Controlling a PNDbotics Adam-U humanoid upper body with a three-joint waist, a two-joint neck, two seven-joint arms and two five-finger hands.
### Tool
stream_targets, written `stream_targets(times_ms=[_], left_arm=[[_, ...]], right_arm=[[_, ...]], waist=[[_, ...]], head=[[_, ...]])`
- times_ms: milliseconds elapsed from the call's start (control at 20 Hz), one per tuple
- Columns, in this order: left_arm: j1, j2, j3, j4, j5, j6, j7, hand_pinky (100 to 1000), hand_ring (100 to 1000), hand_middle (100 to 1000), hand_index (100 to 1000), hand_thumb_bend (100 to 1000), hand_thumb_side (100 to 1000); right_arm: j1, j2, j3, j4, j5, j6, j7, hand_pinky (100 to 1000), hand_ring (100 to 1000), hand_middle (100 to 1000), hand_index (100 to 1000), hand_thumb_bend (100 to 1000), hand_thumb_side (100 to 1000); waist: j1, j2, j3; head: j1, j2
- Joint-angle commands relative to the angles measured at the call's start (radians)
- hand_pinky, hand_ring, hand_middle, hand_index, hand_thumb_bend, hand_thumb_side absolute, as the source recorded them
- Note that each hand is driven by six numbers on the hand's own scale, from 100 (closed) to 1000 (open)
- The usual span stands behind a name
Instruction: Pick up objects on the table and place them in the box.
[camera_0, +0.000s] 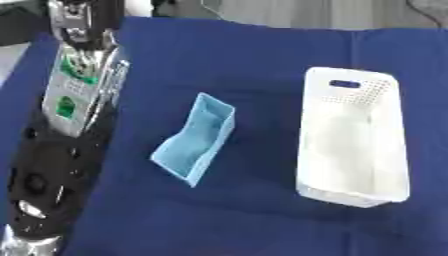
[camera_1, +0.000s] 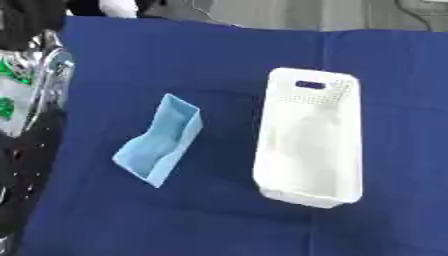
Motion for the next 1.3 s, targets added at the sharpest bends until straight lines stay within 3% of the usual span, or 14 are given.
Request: stream_targets(times_ms=[50, 550, 750, 800, 850, 900, 1000, 1100, 1300], left_arm=[[-0.010, 0.009, 0.009, -0.013, 0.021, 0.017, -0.051, 611, 758, 751, 803, 481, 735], [-0.006, 0.014, 0.029, -0.013, 0.018, 0.105, -0.131, 604, 765, 759, 805, 479, 748], [0.010, 0.066, 0.037, -0.010, -0.052, 0.202, -0.129, 591, 769, 766, 810, 479, 745], [0.019, 0.090, 0.039, -0.005, -0.082, 0.237, -0.124, 557, 761, 760, 806, 560, 698], [0.027, 0.118, 0.041, 0.000, -0.122, 0.276, -0.118, 570, 764, 762, 806, 514, 721], [0.035, 0.140, 0.040, 0.002, -0.157, 0.306, -0.111, 532, 755, 758, 806, 721, 632], [0.062, 0.218, 0.039, 0.026, -0.267, 0.374, -0.115, 514, 746, 757, 810, 833, 592], [0.082, 0.283, 0.031, 0.044, -0.371, 0.416, -0.134, 506, 737, 753, 819, 928, 567], [0.112, 0.392, 0.005, 0.085, -0.563, 0.459, -0.227, 514, 731, 769, 851, 979, 605]], right_arm=[[-0.012, -0.005, 0.001, -0.008, 0.007, -0.022, 0.020, 626, 755, 782, 777, 100, 670], [-0.010, -0.004, -0.001, -0.008, 0.012, -0.020, 0.020, 625, 752, 781, 777, 100, 669], [-0.008, -0.009, -0.002, -0.008, 0.016, -0.021, 0.022, 623, 748, 780, 776, 100, 667], [-0.007, -0.011, -0.002, -0.008, 0.017, -0.021, 0.022, 623, 747, 778, 776, 100, 667], [-0.005, -0.012, -0.001, -0.008, 0.018, -0.020, 0.022, 623, 747, 779, 776, 100, 667], [-0.004, -0.014, -0.001, -0.008, 0.020, -0.019, 0.022, 622, 746, 778, 774, 100, 671], [-0.001, -0.018, -0.001, -0.008, 0.024, -0.014, 0.022, 622, 746, 778, 774, 100, 668], [0.003, -0.020, 0.000, -0.008, 0.028, -0.008, 0.022, 622, 746, 778, 774, 100, 670], [0.010, -0.023, 0.003, -0.008, 0.035, 0.007, 0.022, 622, 745, 778, 774, 100, 671]], waist=[[0.000, -0.020, 0.002], [0.002, -0.020, 0.003], [0.005, -0.020, 0.001], [0.007, -0.020, 0.001], [0.009, -0.020, 0.000], [0.011, -0.020, 0.000], [0.018, -0.020, 0.001], [0.025, -0.020, 0.003], [0.041, -0.020, 0.005]], head=[[0.032, 0.001], [0.054, 0.001], [0.047, 0.001], [0.045, 0.001], [0.043, 0.001], [0.041, 0.001], [0.035, 0.001], [0.031, 0.001], [0.033, 0.001]])
